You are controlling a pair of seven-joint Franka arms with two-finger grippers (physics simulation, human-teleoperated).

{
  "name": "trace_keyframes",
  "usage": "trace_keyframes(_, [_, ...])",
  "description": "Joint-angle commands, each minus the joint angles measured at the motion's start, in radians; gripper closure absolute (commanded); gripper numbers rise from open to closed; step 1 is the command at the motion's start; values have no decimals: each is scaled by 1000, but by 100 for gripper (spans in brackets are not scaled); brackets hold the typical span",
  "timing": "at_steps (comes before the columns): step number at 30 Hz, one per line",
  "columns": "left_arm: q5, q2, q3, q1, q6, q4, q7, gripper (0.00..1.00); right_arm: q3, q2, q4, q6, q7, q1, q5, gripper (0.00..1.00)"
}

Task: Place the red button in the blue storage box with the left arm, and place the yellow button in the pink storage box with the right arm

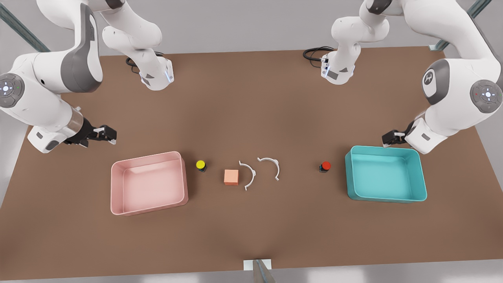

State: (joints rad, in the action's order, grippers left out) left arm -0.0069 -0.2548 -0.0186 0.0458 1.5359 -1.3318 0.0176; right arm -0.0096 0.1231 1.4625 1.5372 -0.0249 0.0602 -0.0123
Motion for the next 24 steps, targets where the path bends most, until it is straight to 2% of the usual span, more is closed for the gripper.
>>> trace_keyframes(1, [4,0,2,2,38,0,-38,0,3,6,-1,12,-23,1,0,0])
trace_keyframes(2, [4,-6,0,2,38,0,-27,0,10,6,1,12,-18,3,-1,0])
trace_keyframes(6, [-99,-40,-4,22,139,-20,927,0,34,115,1,24,63,24,-52,0])
trace_keyframes(8, [-124,-34,-3,34,303,-121,1367,0,34,199,1,75,89,84,-52,0])
trace_keyframes(9, [-125,-34,-3,37,323,-162,1513,0,34,221,1,100,89,93,-52,0])
trace_keyframes(10, [-125,-17,-3,63,391,-228,1588,0,34,254,-1,155,92,124,-54,0])
trace_keyframes(11, [-125,41,-3,82,529,-369,1642,0,34,288,-10,190,100,128,-52,0])
trace_keyframes(12, [-125,61,-3,92,625,-449,1699,0,36,314,-16,195,200,142,-52,0])
trace_keyframes(14, [-111,39,-1,152,765,-498,1913,0,80,359,-31,225,312,182,-51,0])
trace_keyframes(17, [-84,-15,0,180,802,-500,2102,0,102,371,-25,268,464,265,-47,0])
trace_keyframes(19, [-82,-34,0,184,876,-564,2105,0,103,408,-24,348,540,279,-47,0])
trace_keyframes(24, [-84,-127,-3,203,889,-638,2096,0,103,475,-14,380,553,277,-17,0])
